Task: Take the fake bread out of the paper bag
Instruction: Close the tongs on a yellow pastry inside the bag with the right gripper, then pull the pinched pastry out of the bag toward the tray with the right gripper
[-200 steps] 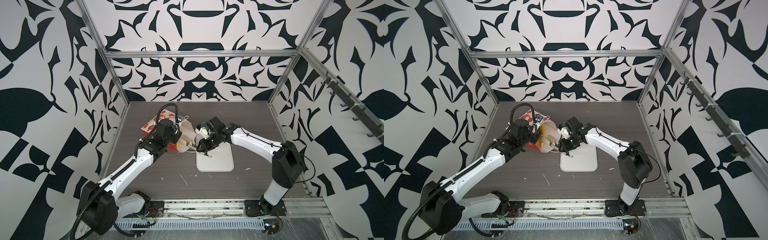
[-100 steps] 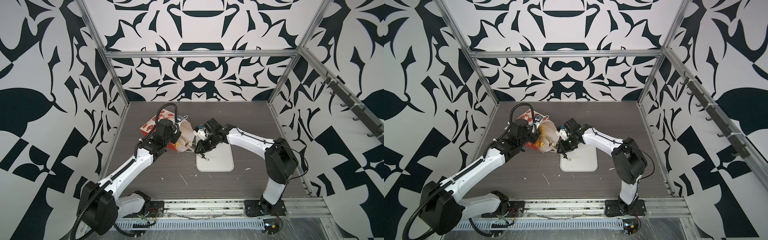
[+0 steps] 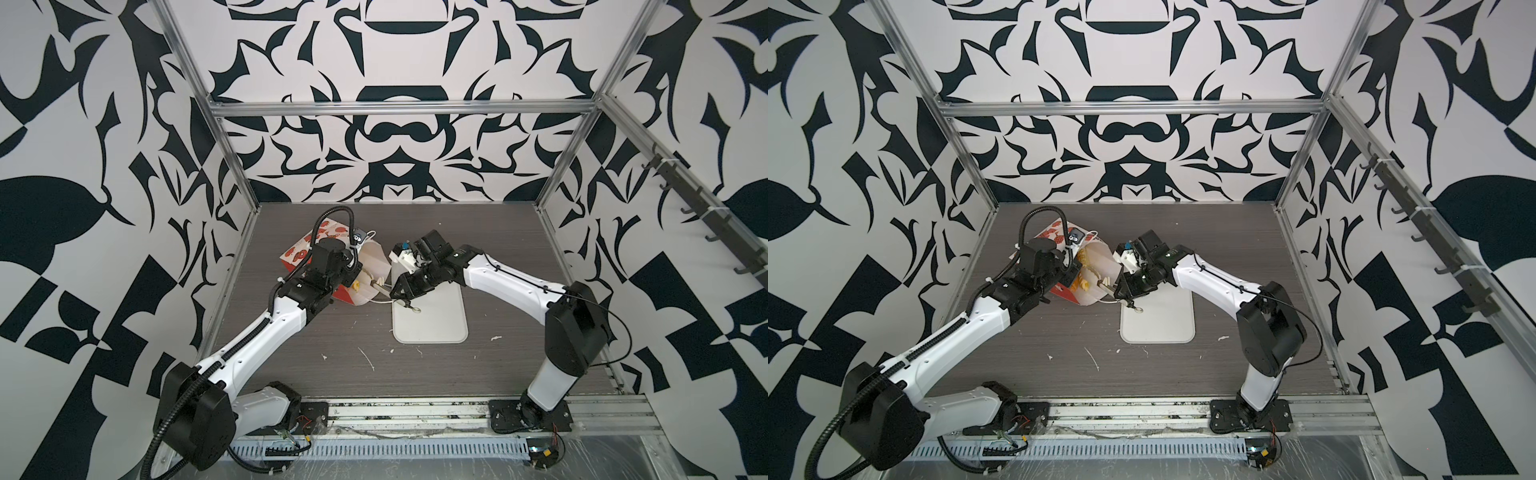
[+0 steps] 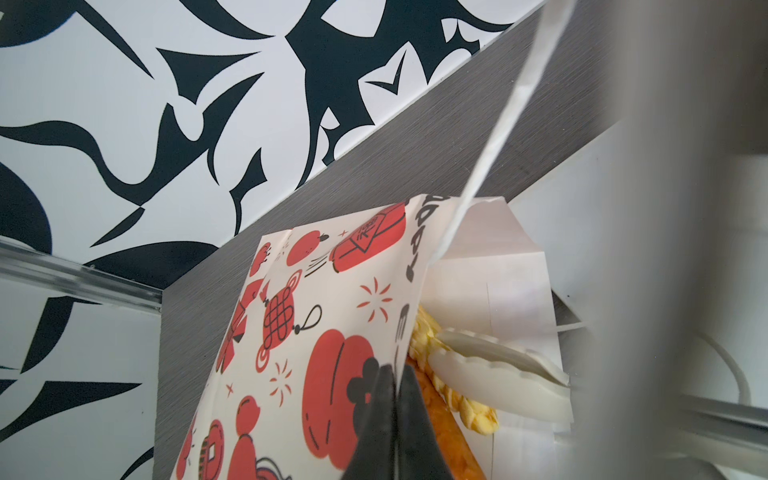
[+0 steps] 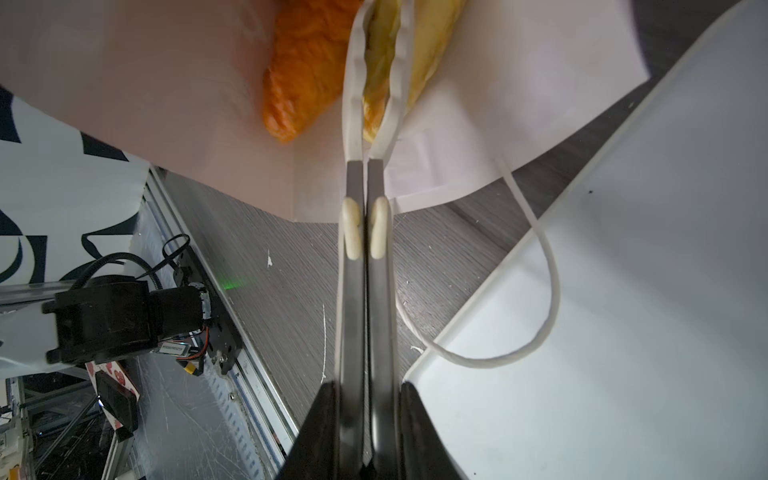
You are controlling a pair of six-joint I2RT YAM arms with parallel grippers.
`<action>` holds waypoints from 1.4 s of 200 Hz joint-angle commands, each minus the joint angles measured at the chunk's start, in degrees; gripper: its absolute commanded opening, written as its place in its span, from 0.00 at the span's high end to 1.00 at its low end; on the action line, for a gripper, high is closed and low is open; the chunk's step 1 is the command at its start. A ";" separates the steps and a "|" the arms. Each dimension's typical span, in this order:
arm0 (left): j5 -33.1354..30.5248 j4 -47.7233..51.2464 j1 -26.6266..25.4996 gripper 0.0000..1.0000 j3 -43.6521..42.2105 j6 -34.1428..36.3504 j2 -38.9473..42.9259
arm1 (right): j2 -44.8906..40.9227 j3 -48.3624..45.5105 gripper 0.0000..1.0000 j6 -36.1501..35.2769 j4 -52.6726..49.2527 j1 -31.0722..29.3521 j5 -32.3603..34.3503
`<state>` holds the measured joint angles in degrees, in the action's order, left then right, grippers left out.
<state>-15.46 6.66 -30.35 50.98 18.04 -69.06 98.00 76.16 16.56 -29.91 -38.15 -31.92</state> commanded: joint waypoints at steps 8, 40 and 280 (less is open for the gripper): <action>-0.39 -1.33 0.11 1.00 0.52 0.24 -0.40 | -4.02 0.39 1.00 -0.66 1.51 1.07 -1.68; -0.77 -1.55 0.11 1.00 0.66 0.24 -0.65 | -5.93 -0.02 1.00 -0.28 0.15 2.25 -3.36; -2.25 -3.21 0.10 1.00 1.16 0.23 -2.62 | -16.54 -12.08 1.00 4.32 2.58 8.77 -12.37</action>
<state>-16.97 4.91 -30.39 50.98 18.04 -71.13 79.96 62.70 20.67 -31.88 -28.88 -41.89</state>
